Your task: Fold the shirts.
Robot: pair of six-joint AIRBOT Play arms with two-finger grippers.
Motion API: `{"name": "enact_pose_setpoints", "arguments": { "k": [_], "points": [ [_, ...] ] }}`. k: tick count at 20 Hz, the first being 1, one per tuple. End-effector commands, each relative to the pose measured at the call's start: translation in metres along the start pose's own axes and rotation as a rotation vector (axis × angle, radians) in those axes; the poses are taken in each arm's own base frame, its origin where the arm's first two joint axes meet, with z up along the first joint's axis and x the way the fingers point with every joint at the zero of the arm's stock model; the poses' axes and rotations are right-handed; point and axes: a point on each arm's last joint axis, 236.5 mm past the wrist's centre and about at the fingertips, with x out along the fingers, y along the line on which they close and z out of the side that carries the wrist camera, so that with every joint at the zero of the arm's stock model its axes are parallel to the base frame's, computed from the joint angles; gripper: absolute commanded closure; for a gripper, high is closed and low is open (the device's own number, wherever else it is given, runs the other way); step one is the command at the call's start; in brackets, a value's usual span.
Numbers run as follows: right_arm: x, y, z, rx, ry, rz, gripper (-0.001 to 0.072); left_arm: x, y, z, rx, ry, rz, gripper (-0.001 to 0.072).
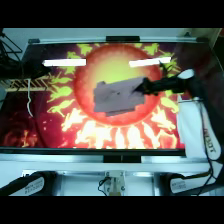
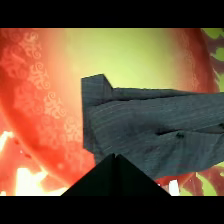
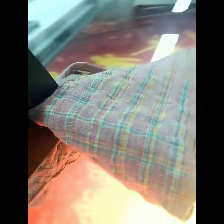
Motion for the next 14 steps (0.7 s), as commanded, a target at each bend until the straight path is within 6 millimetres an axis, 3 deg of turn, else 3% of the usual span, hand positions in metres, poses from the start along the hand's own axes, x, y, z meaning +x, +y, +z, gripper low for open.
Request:
{"name": "enact_pose_setpoints", "arguments": {
  "k": [1,4,7,11,14],
  "points": [
    [-0.119,-0.025,0.043,0.064,-0.204,-0.167,0.0662,0.001,-0.002,-0.001,0.004,0.002,-0.003,0.0684],
    [-0.217,-0.061,0.041,0.186,-0.357,-0.299,0.0663,0.002,-0.005,-0.002,0.009,0.005,-0.008,0.0684],
    [-0.284,-0.089,0.013,0.275,-0.417,-0.407,0.0662,0.003,-0.007,-0.003,0.013,0.008,-0.012,0.0683],
    [-0.330,-0.125,-0.053,0.434,-0.326,-0.552,0.0662,0.003,-0.009,-0.003,0.015,0.010,-0.015,0.0683],
    [-0.344,-0.128,-0.083,0.501,-0.275,-0.602,0.0662,0.003,-0.009,-0.003,0.015,0.010,-0.015,0.0683]
  ]
}}
